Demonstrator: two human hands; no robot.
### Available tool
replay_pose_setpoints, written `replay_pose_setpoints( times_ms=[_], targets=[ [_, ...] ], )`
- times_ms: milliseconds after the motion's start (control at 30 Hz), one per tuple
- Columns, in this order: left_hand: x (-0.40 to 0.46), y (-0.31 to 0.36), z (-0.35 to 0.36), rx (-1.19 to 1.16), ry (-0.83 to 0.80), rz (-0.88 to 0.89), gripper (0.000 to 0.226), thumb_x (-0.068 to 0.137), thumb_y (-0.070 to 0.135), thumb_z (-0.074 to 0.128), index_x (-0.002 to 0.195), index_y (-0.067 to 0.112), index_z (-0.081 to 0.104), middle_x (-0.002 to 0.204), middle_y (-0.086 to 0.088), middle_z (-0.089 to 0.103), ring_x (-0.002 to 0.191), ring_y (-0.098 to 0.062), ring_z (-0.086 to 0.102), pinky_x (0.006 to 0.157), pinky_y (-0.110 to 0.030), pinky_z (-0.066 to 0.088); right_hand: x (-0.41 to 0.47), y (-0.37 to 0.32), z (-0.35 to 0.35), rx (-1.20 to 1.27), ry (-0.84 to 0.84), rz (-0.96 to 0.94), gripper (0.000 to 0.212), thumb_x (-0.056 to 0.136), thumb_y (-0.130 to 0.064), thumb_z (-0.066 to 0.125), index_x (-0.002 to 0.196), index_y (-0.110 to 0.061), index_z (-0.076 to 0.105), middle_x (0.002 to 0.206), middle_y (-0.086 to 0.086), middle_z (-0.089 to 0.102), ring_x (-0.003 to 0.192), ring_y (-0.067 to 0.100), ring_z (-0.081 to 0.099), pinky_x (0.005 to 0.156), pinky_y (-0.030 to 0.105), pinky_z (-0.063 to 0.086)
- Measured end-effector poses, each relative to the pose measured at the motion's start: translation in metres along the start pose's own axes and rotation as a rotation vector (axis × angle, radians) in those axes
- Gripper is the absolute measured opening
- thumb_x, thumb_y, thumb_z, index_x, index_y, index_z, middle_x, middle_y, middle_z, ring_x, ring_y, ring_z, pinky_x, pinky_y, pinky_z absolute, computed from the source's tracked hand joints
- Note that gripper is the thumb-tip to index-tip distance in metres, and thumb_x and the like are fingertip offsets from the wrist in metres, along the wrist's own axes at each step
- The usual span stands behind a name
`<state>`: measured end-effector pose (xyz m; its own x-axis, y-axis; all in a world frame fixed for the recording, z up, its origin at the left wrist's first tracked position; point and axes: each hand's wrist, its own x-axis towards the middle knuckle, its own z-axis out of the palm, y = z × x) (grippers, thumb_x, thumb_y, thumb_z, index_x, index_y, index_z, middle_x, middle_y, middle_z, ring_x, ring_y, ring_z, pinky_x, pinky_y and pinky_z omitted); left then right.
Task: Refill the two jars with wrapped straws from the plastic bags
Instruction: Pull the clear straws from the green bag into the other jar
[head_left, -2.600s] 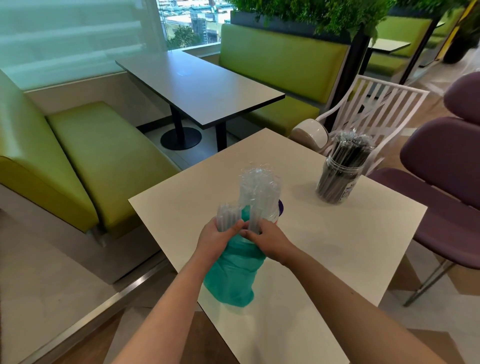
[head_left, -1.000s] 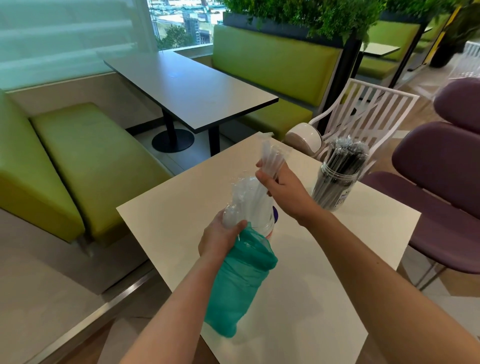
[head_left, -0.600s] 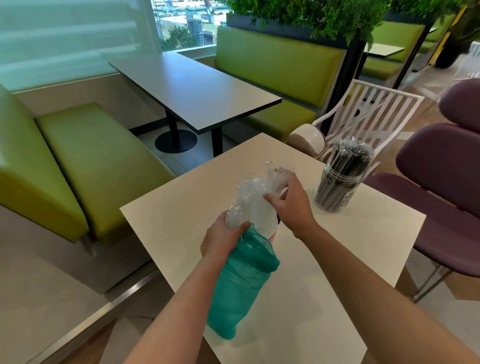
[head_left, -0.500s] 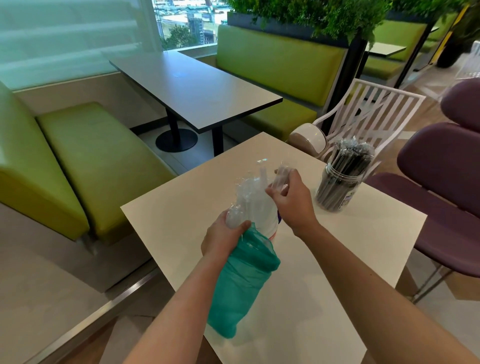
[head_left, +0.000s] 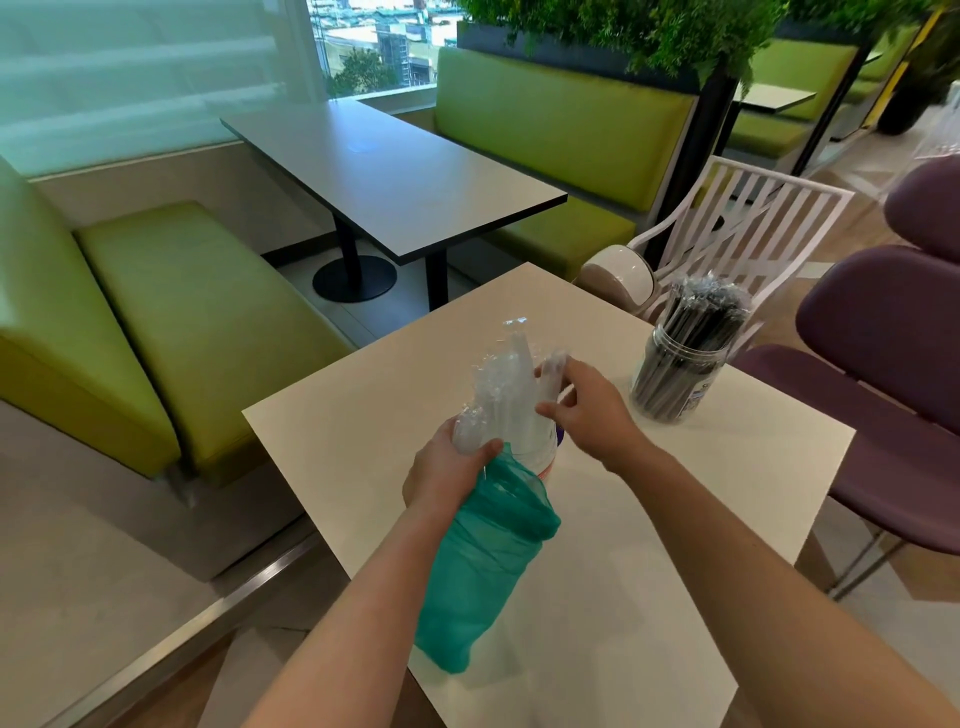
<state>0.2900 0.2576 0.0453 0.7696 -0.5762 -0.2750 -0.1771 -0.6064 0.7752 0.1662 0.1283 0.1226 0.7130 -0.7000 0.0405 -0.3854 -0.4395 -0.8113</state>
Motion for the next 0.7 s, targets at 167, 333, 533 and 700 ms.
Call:
replay_pose_setpoints(
  times_ms=[167,333,533,700],
  targets=[
    [0.000,0.001,-0.001,0.004,0.001,-0.002,0.078,0.066,0.076,0.062,0.134,0.040,0.046,0.120,0.008,0.065,0.106,-0.023,0.062,0.090,-0.044,0.052,-0.002,-0.002,0.005,-0.046,0.144,-0.063,0.079,0.074,-0.029,0.083,0.137,-0.029,0.035,0.125,-0.003,0.042,0.108,0.011,0.044,0.086,0.023,0.042],
    [0.000,0.001,0.000,-0.003,-0.002,-0.014,0.080,0.070,0.073,0.064,0.138,0.037,0.043,0.125,0.006,0.063,0.110,-0.024,0.060,0.093,-0.046,0.051,0.003,-0.034,-0.004,-0.211,0.268,-0.299,0.078,0.082,-0.032,0.076,0.143,-0.041,0.027,0.132,-0.003,0.039,0.115,0.010,0.045,0.083,0.025,0.050],
    [-0.001,0.002,0.000,-0.005,-0.005,-0.022,0.082,0.069,0.075,0.063,0.139,0.037,0.042,0.126,0.006,0.062,0.110,-0.024,0.060,0.093,-0.046,0.051,0.013,-0.031,-0.007,-0.390,0.150,-0.333,0.059,0.090,-0.029,0.068,0.141,-0.033,0.039,0.141,-0.003,0.045,0.121,0.016,0.049,0.099,0.030,0.046],
    [-0.002,0.002,-0.001,0.009,0.008,-0.014,0.075,0.071,0.072,0.064,0.135,0.038,0.046,0.121,0.007,0.065,0.108,-0.023,0.061,0.091,-0.042,0.051,0.004,0.007,0.007,-0.705,0.292,-0.426,0.037,0.096,-0.035,0.056,0.131,-0.024,0.055,0.130,-0.002,0.058,0.108,0.022,0.049,0.088,0.032,0.043]
  ],
)
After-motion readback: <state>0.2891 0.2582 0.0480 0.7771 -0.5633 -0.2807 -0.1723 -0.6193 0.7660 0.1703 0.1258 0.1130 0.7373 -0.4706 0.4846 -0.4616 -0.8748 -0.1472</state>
